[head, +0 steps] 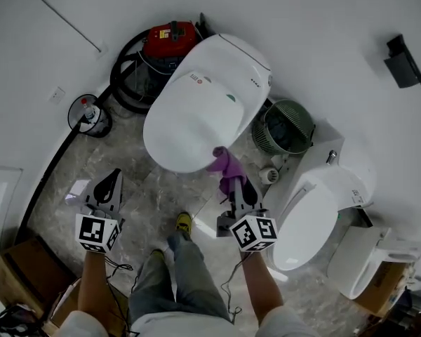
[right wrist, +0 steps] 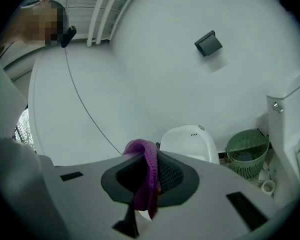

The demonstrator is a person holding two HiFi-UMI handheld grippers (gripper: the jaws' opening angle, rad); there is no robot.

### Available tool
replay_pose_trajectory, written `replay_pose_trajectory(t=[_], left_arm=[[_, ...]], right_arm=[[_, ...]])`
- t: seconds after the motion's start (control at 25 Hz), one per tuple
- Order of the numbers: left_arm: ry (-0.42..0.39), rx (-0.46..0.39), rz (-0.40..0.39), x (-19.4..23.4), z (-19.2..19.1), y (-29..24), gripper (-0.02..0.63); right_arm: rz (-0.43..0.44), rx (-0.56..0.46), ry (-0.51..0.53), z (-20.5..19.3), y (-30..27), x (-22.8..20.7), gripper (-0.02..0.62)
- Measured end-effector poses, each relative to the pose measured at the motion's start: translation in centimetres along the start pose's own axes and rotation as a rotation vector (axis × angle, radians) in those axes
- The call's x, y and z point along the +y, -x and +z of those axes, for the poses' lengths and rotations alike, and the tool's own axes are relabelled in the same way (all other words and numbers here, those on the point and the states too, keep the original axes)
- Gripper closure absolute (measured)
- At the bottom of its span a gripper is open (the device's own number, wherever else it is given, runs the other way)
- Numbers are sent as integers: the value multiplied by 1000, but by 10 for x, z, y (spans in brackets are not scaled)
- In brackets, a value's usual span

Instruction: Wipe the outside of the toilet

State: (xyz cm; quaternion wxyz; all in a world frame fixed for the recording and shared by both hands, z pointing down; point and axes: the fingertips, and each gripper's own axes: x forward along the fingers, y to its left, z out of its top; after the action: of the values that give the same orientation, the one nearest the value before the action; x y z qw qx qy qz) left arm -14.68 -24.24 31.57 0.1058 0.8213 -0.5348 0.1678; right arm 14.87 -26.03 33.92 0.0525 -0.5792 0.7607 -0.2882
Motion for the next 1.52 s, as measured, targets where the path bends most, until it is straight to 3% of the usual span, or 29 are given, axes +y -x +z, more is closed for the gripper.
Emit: replay_pose_trajectory(t=[0.28, 0.76, 1.04, 1.52], left_arm=[[-22, -22, -2, -12, 79, 18, 592], [-50, -92, 11, -7, 183, 50, 592], [-24, -138, -10, 2, 223, 67, 592], [-53, -216, -24, 25, 279, 106, 592]], right_arm=[[15, -28, 21, 84, 20, 24, 540], [11, -80, 30, 169, 47, 62, 538], [-5, -113, 15, 197, 66, 95, 538], [-41, -175, 8, 229, 93, 150, 540]])
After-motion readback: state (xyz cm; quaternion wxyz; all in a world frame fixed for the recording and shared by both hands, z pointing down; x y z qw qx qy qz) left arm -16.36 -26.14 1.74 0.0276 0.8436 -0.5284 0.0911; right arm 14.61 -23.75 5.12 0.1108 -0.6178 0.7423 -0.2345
